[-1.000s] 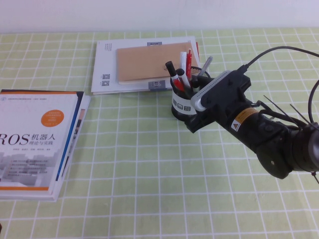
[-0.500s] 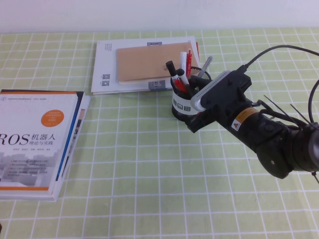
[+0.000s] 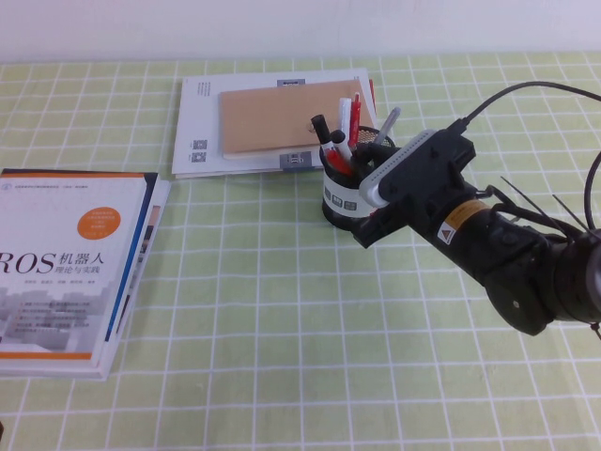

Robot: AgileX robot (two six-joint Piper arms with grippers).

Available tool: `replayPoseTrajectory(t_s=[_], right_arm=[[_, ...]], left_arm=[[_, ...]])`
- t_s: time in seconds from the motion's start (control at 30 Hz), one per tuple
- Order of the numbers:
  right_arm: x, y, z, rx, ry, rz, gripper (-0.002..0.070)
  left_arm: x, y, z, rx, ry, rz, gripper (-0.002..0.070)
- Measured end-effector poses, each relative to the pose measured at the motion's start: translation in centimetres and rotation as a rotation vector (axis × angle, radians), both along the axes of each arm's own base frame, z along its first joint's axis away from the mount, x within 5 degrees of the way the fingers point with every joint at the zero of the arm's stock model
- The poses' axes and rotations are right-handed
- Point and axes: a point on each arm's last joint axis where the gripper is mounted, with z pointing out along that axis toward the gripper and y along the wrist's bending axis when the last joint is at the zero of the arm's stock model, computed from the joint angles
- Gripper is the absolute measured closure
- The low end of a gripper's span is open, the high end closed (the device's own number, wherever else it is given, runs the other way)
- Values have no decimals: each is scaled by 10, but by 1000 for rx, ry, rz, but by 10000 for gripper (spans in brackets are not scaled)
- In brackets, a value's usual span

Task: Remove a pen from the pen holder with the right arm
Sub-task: 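Take a marker out of the pen holder and lay it on the table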

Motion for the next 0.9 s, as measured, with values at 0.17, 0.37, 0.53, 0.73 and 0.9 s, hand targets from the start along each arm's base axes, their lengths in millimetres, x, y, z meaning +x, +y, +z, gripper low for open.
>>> replayPoseTrajectory(t_s=[0.17,0.37,0.53,0.73,0.9], right_arm=[[-3,-2,16,13,-19,-2,570],[-10,-7,47,36,-65,-5,570],[-22,-14,81,47,-94,-12,570],[-45,-29,126,65,-120,-27,570],[-70,-49,160,125,-59,-73,570]], left_arm=[[0,0,0,0,0,0,683],[0,0,0,0,0,0,683],[0,0,0,0,0,0,683],[0,0,0,0,0,0,683],[0,0,0,0,0,0,683]])
